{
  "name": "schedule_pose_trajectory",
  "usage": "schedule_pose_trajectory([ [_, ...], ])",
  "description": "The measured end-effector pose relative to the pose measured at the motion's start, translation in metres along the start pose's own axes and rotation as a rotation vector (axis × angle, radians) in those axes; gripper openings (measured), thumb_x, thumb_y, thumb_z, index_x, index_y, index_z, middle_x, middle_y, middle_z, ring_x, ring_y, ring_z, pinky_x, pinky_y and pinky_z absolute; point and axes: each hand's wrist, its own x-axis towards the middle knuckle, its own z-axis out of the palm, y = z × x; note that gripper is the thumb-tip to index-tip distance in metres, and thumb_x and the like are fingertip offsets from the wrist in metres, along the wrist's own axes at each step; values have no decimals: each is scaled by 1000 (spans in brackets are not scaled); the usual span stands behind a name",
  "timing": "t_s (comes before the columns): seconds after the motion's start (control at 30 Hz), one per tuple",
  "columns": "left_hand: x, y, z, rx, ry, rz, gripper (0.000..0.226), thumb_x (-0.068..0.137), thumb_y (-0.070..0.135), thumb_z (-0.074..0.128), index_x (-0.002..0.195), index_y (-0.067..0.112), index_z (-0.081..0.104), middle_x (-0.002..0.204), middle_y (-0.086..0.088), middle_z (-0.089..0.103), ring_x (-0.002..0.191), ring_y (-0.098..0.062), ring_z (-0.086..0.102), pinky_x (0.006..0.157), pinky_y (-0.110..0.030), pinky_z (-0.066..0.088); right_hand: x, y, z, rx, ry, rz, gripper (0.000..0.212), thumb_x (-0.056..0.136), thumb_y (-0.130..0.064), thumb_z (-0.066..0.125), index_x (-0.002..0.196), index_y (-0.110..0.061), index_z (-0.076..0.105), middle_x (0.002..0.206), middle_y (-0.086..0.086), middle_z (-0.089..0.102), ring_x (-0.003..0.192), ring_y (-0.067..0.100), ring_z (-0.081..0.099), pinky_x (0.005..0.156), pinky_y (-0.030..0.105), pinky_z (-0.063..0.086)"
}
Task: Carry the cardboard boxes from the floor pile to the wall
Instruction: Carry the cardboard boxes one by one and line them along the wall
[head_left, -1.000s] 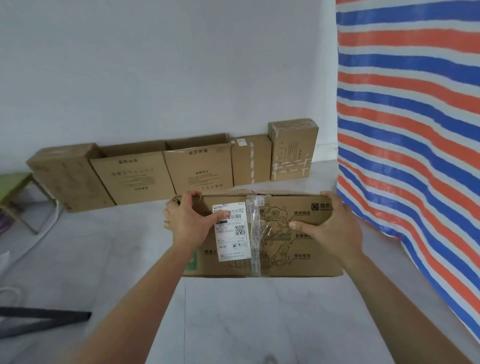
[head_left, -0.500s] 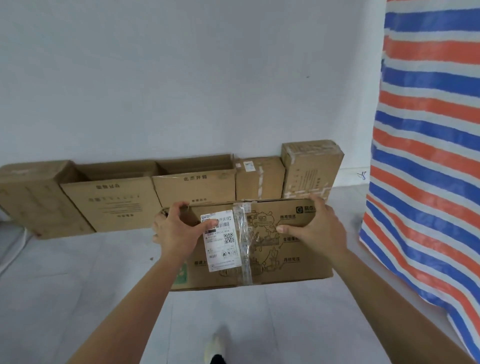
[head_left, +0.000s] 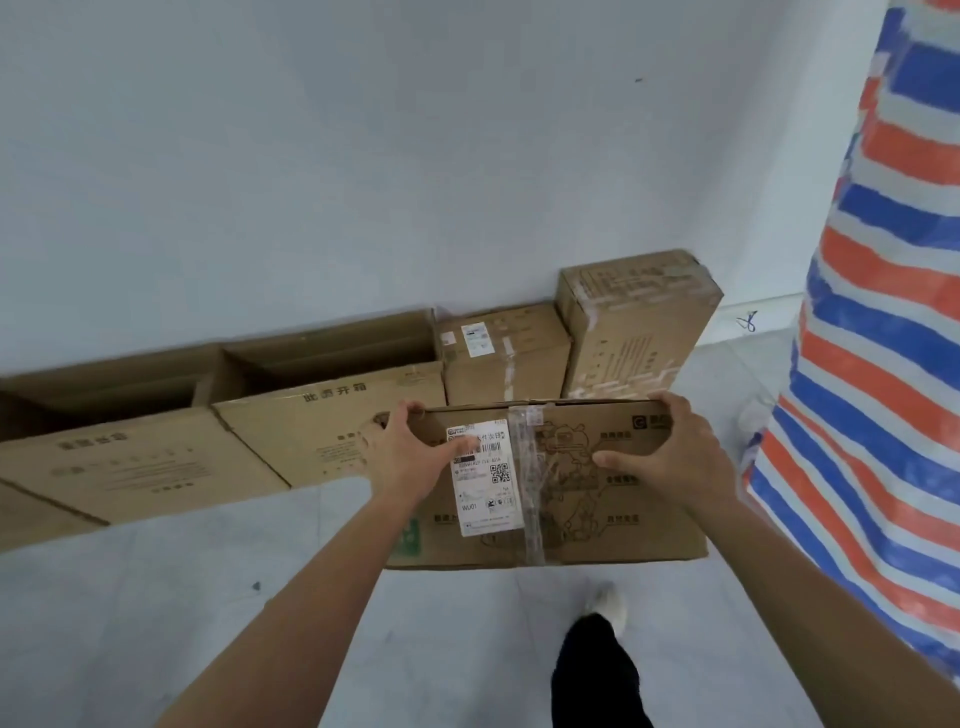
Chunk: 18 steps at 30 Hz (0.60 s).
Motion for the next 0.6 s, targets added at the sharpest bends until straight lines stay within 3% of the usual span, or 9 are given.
schedule_pose_trajectory([
  [0.1,62,3,57,38,-9,-100,87,49,66,86,120,37,47,112,2,47,112,-24,49,97,-48,47,85,19,15,-30,-71,3,111,47,-81,79,137,-41,30,132,4,51,117,26,56,94,46,51],
  [0.2,116,3,116,96,7,-241,91,34,86,73,110,50,39,121,-2,52,115,-29,49,96,-56,46,174,39,31,-61,-177,6,110,53,-74,83,141,-37,30,133,6,49,118,29,55,93,45,48],
  [0.37,215,-14,197,144,17,-431,97,21,95,67,103,57,34,124,-2,51,112,-29,54,91,-55,50,309,61,74,-117,-348,7,109,57,-71,83,145,-38,28,136,5,44,120,29,53,95,45,46],
  [0.53,293,-46,255,218,-37,-524,95,22,93,69,102,56,34,121,-6,47,108,-31,54,92,-55,50,401,84,141,-139,-491,48,108,62,-67,83,147,-37,25,136,7,41,118,31,53,96,44,46],
  [0.6,330,-56,276,265,-52,-545,93,34,85,76,112,49,38,123,-9,45,111,-33,51,96,-56,47,436,91,173,-145,-498,63,106,62,-66,84,147,-37,27,136,7,41,119,29,52,97,43,45],
])
